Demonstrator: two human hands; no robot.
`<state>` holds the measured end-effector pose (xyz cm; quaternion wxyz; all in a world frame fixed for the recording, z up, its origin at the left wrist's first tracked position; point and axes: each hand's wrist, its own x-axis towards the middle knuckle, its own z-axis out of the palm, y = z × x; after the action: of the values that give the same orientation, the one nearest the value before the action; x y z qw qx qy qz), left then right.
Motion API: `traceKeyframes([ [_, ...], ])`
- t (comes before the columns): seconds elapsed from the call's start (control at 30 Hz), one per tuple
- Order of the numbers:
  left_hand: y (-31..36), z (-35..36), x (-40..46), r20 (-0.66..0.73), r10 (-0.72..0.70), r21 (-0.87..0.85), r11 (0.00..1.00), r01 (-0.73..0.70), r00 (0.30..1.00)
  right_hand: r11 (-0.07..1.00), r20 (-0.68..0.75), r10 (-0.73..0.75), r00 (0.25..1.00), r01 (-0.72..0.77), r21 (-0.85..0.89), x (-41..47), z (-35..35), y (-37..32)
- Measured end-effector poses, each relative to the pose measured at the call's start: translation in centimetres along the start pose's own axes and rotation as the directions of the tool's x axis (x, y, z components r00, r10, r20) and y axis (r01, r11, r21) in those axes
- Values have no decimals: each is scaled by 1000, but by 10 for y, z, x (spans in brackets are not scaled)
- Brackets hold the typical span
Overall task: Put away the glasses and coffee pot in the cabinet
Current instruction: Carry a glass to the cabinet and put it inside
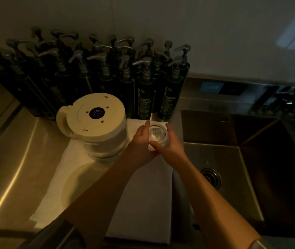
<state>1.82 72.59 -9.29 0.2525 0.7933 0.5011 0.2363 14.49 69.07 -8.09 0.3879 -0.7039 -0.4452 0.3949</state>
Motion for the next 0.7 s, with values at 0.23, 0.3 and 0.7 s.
traceKeyframes([
  [0.23, -3, 2, 16, 90, -84, -155, 983, 98, 992, 995, 0, -102, 995, 102, -5, 5, 3, -1],
  [0.3, -4, 2, 16, 77, -80, -165, 982, 91, 994, 993, -6, -116, 993, 116, 9, 3, 3, -2],
  [0.7, 12, -16, -23, -9, -70, -149, 986, 68, 998, 987, 62, -143, 988, 138, 79, -32, -3, -1],
])
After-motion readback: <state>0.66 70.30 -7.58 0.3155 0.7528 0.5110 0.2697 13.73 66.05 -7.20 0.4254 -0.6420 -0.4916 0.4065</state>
